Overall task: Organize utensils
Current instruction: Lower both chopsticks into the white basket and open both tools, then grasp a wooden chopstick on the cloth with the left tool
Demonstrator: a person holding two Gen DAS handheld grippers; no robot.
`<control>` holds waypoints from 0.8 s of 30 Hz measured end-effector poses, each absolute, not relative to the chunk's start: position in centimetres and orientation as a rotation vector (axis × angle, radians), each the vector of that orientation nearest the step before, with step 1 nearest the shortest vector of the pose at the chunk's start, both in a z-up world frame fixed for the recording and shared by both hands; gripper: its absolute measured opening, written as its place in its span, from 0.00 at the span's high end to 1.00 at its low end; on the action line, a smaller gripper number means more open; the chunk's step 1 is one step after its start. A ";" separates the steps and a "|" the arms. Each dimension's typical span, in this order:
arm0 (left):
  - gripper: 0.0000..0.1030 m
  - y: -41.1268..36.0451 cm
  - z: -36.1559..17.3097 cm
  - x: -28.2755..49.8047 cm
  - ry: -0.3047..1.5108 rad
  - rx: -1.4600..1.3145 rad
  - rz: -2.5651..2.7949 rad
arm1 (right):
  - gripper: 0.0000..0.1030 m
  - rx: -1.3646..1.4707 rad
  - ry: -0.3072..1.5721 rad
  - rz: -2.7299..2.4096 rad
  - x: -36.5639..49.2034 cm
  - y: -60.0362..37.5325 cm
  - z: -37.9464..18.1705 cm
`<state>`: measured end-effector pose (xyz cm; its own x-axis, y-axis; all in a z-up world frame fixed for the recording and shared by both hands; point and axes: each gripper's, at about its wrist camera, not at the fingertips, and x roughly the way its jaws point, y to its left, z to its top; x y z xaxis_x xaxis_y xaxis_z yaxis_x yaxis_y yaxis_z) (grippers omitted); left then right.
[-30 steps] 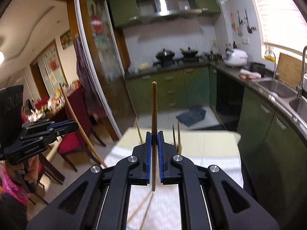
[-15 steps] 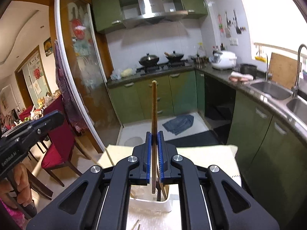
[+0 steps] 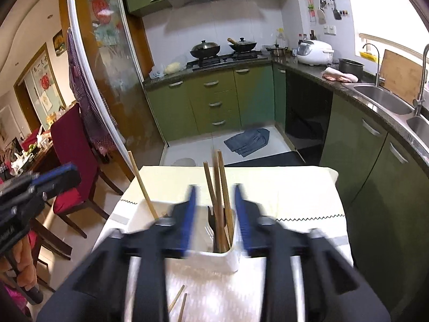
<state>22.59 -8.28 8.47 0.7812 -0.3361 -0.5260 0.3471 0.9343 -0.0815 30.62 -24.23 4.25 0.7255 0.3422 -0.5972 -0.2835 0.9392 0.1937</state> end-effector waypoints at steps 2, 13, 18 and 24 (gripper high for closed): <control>0.95 -8.1 7.7 21.7 0.599 0.012 -0.375 | 0.67 0.086 0.664 0.332 29.8 -24.4 4.6; 0.59 -9.9 -4.3 17.9 1.088 0.059 -0.374 | 0.54 0.047 0.593 0.318 18.0 -27.8 4.8; 0.60 -11.4 -8.9 18.0 1.205 0.127 -0.315 | 0.54 0.010 0.721 0.326 15.3 -28.3 0.4; 0.71 -12.8 -11.6 19.3 1.295 0.133 -0.278 | 0.54 0.014 0.806 0.334 14.3 -29.2 -3.6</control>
<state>19.28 -12.83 -11.65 0.2446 -0.1287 -0.9610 0.2775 0.9590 -0.0578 14.28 -29.17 -3.63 0.6430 0.2985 -0.7053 -0.2879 0.9476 0.1386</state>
